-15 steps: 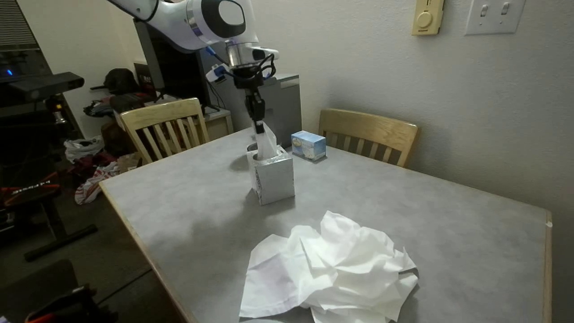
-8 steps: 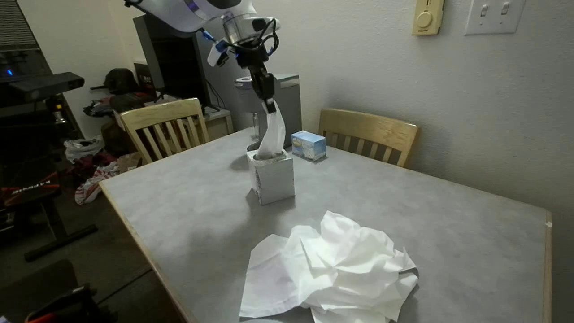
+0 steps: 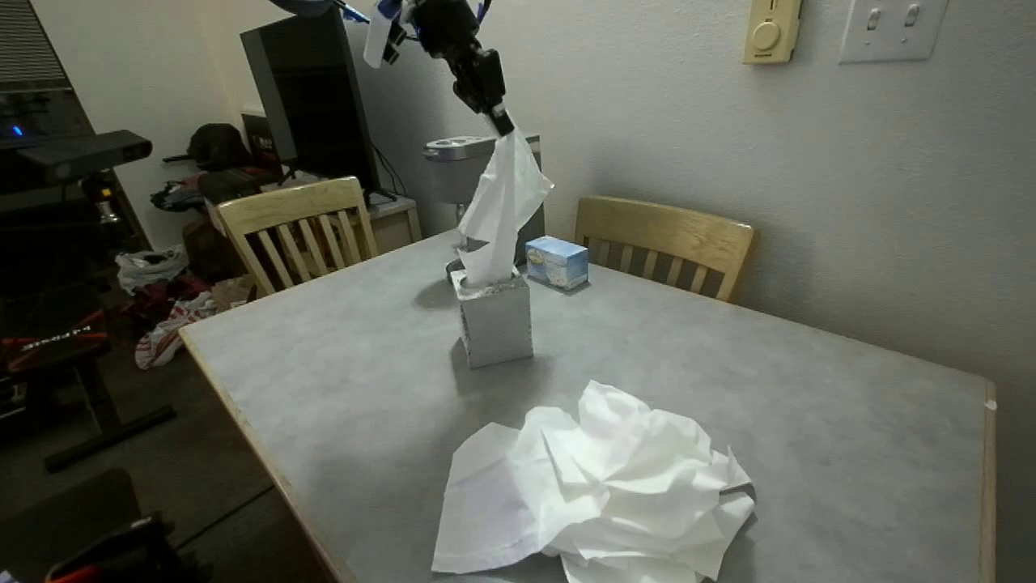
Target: Put one tissue on the table
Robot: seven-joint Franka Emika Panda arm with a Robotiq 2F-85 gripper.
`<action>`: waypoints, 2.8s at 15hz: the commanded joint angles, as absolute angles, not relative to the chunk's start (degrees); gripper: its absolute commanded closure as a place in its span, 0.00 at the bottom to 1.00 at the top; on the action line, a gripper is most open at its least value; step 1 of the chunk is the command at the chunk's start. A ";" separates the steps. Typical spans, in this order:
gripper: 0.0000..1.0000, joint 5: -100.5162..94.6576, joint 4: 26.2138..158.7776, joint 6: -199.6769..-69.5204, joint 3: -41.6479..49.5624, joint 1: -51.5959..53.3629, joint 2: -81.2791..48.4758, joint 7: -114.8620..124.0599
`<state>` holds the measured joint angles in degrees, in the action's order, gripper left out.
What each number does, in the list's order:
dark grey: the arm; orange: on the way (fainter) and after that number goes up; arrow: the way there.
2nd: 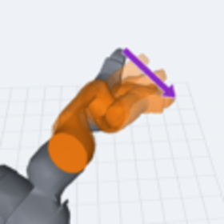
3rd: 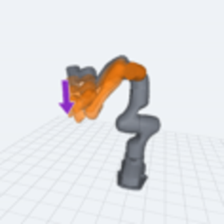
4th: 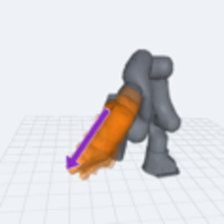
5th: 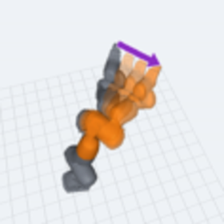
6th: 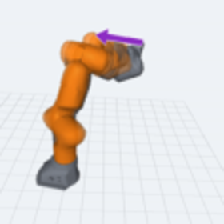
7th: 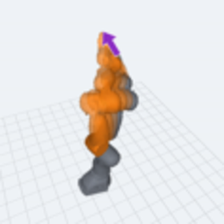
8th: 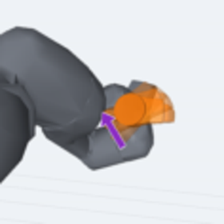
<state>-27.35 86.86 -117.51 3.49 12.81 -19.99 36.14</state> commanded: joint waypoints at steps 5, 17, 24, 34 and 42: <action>1.00 -36.13 96.73 -124.15 4.75 9.60 -11.42 40.33; 1.00 -38.48 123.07 -146.16 10.48 -4.55 -0.17 39.55; 1.00 -12.37 137.02 -172.44 11.21 -10.18 -5.30 19.98; 1.00 14.63 131.94 -173.95 -8.44 -26.22 -16.83 -5.38; 0.72 7.86 125.94 -164.69 6.06 -19.87 -23.27 -2.12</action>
<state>9.02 128.86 -167.96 2.93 -22.44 -20.73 -3.34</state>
